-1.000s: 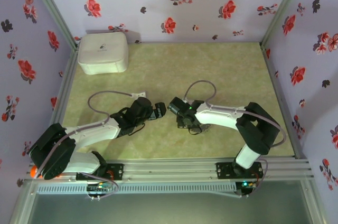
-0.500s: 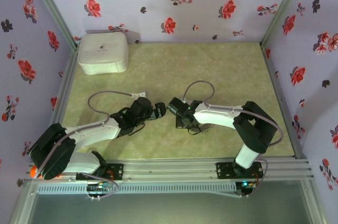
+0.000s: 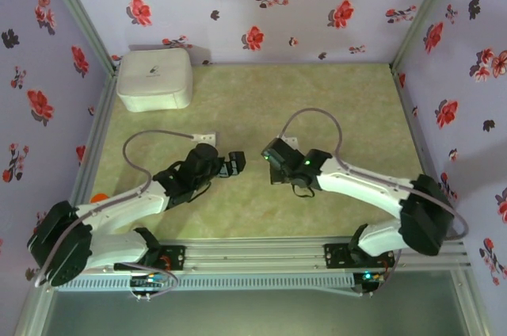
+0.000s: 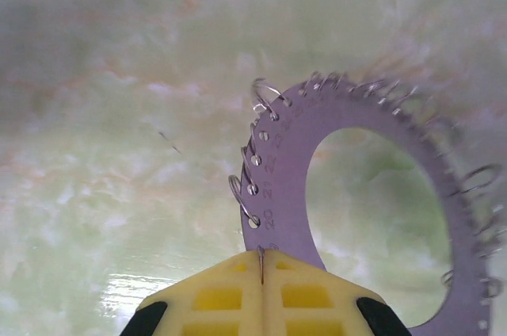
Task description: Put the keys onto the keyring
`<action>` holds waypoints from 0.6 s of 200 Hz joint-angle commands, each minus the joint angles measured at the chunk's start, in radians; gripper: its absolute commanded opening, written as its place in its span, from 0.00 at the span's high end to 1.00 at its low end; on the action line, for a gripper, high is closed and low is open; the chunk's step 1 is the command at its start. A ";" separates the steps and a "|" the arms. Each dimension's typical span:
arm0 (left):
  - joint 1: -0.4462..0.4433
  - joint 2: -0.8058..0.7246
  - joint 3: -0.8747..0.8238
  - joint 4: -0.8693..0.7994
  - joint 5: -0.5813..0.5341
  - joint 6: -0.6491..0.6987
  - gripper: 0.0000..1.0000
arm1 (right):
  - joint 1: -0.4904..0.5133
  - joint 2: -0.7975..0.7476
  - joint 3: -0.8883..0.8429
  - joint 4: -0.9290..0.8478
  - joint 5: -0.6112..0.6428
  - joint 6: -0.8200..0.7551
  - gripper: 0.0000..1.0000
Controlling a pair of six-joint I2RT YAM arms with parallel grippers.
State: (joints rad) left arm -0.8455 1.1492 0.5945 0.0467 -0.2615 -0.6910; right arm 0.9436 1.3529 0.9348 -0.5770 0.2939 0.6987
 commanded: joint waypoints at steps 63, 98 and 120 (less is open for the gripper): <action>0.028 -0.203 0.029 0.100 -0.105 0.537 0.07 | -0.064 -0.194 0.037 0.124 -0.157 -0.505 1.00; 0.028 -0.306 -0.036 0.177 0.029 0.709 0.19 | -0.140 -0.191 0.047 0.188 -0.306 -0.648 1.00; 0.026 -0.368 -0.141 0.331 0.207 0.846 0.20 | -0.160 -0.202 0.023 0.240 -0.353 -0.729 1.00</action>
State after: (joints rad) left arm -0.8242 0.8349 0.5491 0.2047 -0.2447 -0.0673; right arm 0.8043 1.1763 0.9466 -0.4358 0.0441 0.1265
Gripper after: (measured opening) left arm 0.800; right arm 0.065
